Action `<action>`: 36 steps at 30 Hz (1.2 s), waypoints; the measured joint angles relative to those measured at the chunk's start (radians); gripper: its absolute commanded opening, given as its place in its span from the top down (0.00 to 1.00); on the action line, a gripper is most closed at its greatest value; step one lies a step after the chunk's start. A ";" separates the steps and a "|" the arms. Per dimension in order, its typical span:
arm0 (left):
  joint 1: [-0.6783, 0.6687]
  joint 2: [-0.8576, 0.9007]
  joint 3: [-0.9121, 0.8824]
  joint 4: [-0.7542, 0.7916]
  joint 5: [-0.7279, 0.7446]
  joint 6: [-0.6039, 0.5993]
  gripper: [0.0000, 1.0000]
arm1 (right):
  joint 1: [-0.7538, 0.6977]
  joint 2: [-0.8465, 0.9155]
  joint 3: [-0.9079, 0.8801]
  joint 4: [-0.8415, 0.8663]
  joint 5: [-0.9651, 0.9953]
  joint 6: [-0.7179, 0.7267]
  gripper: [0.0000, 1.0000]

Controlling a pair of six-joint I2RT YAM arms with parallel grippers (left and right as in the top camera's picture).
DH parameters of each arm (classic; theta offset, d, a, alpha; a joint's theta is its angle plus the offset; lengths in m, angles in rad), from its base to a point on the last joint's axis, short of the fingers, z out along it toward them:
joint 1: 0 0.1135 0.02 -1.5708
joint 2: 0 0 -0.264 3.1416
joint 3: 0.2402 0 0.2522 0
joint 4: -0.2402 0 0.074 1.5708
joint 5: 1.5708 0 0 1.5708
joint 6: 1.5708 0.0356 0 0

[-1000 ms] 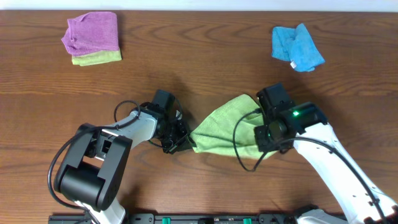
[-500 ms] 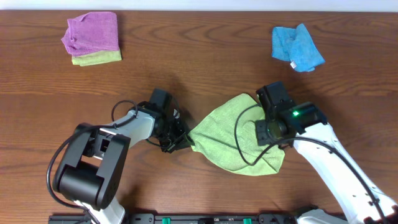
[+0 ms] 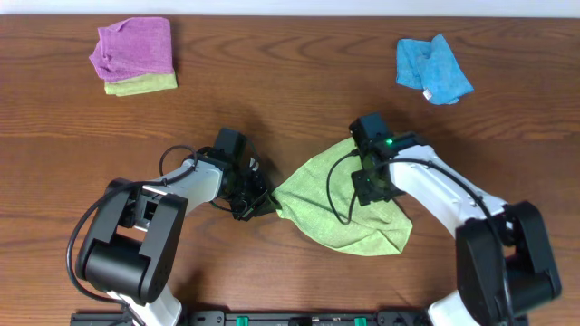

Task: Fold the cloth
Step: 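Pull the right gripper rightward to spread the cloth between grippers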

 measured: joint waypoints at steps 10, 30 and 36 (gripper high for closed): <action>0.000 0.000 0.000 0.000 0.000 0.000 0.94 | 0.000 0.017 0.000 0.027 -0.014 -0.016 0.99; 0.077 0.000 0.000 -0.001 0.000 0.001 0.94 | -0.146 -0.100 0.005 -0.030 0.266 0.114 0.99; 0.077 0.000 0.000 -0.001 0.000 0.001 0.94 | -0.182 -0.100 0.005 -0.054 0.294 0.147 0.78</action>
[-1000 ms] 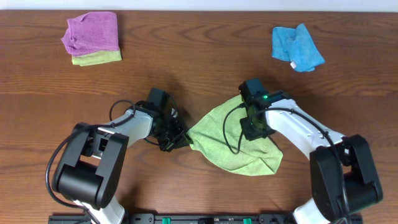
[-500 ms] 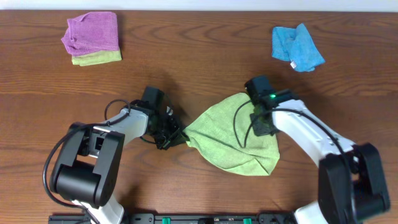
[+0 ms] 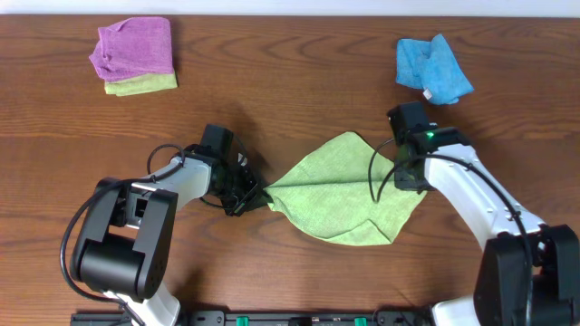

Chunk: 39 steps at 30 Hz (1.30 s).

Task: Fold the cloth
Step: 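Pull the right gripper rightward to spread the cloth between grippers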

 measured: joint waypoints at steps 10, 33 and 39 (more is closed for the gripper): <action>0.001 0.000 0.000 0.000 0.002 0.000 0.94 | -0.047 -0.013 0.002 -0.144 0.005 0.117 0.24; 0.003 0.003 0.000 0.006 0.006 0.000 0.94 | -0.059 -0.698 -0.211 -0.341 -0.629 0.148 0.01; 0.003 0.003 0.000 0.007 0.008 0.000 0.94 | -0.059 -0.705 -0.410 -0.110 -0.729 0.251 0.06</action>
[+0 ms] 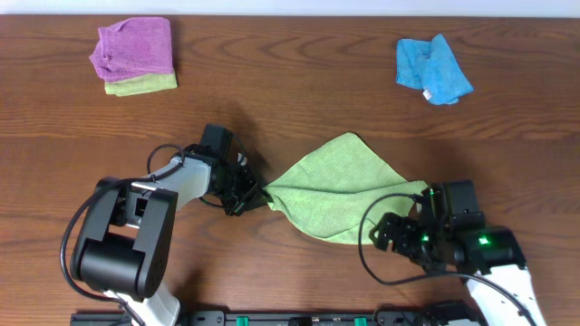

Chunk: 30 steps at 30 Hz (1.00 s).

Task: Fold the cloth
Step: 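Pull the right gripper rightward to spread the cloth between grippers, then grasp the cloth's lower right corner with the right gripper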

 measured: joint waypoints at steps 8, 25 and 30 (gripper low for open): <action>-0.002 0.005 0.000 0.017 0.014 0.003 0.94 | -0.001 0.076 -0.123 0.189 -0.014 0.146 0.08; -0.003 0.005 0.000 0.018 0.015 0.008 0.94 | -0.001 0.275 -0.134 0.369 0.014 0.294 0.21; -0.003 0.005 0.000 0.018 0.015 0.008 0.94 | -0.001 0.301 -0.134 0.374 0.015 0.331 0.25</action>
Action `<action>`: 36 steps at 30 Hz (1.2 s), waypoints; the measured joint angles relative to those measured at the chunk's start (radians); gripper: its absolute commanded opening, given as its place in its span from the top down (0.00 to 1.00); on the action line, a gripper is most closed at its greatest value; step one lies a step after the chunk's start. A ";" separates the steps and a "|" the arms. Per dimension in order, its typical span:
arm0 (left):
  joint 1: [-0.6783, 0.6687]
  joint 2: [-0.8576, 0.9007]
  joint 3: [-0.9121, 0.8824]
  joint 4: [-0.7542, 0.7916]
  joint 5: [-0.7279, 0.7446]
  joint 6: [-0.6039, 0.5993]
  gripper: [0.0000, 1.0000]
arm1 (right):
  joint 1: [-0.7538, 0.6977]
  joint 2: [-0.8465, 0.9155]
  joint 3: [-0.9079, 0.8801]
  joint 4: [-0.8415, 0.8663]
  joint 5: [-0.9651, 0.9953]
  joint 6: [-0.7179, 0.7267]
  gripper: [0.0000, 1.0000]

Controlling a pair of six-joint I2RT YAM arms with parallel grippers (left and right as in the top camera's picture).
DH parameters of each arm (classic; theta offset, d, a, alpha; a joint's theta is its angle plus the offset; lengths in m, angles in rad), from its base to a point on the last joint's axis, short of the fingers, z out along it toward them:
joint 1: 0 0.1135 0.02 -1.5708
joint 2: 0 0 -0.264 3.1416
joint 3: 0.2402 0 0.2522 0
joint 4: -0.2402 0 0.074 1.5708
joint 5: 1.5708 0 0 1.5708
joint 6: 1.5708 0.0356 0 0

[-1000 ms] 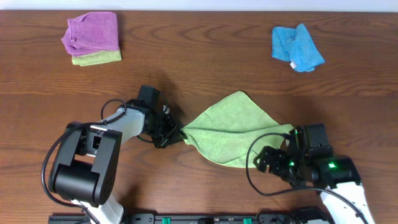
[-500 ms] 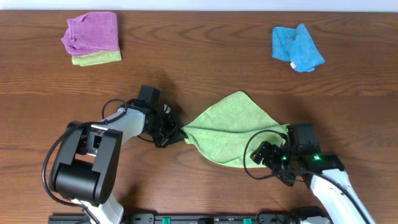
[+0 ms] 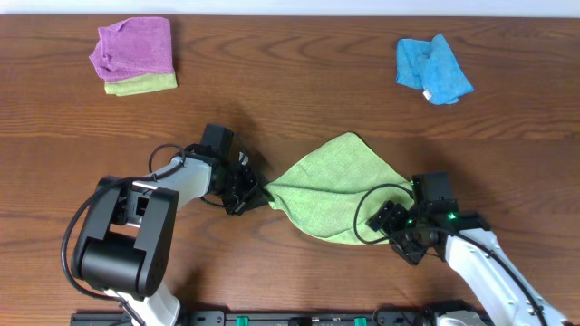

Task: Fold the cloth
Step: 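Grasp the cloth's lower right corner with the right gripper, then lift the cloth with both grippers and carry it toward the back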

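Note:
A light green cloth (image 3: 335, 181) lies spread on the table, roughly diamond-shaped, with a crease running across its middle. My left gripper (image 3: 256, 192) is at the cloth's left corner and is shut on it. From the lower right, my right gripper (image 3: 391, 226) reaches to the cloth's lower right edge. Its fingers are apart and hold nothing. The cloth's right corner (image 3: 419, 186) lies flat just above that gripper.
At the back left, a purple cloth (image 3: 134, 45) lies folded on top of a yellow-green one (image 3: 140, 85). A crumpled blue cloth (image 3: 431, 67) sits at the back right. The wooden table (image 3: 290, 100) is bare between them.
My right gripper has moved a little up and left, now over the cloth's lower right edge. The left gripper and the cloth have not moved.
At first the cloth was bunched, my left gripper at its left corner and my right on its upper middle. Then the right gripper was at the right corner with the cloth spread wide. Later it had let go and stood at the lower right, now closer in.

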 measured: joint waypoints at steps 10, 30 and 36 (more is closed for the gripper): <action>0.000 0.001 0.000 0.000 0.003 0.000 0.94 | 0.000 0.030 0.000 0.024 -0.001 0.064 0.34; -0.001 0.011 -0.005 0.174 -0.023 0.018 0.94 | 0.002 0.157 0.004 0.413 -0.018 0.045 0.99; 0.005 0.011 -0.005 0.186 -0.047 0.018 0.94 | 0.002 0.203 0.006 0.524 -0.005 0.038 0.98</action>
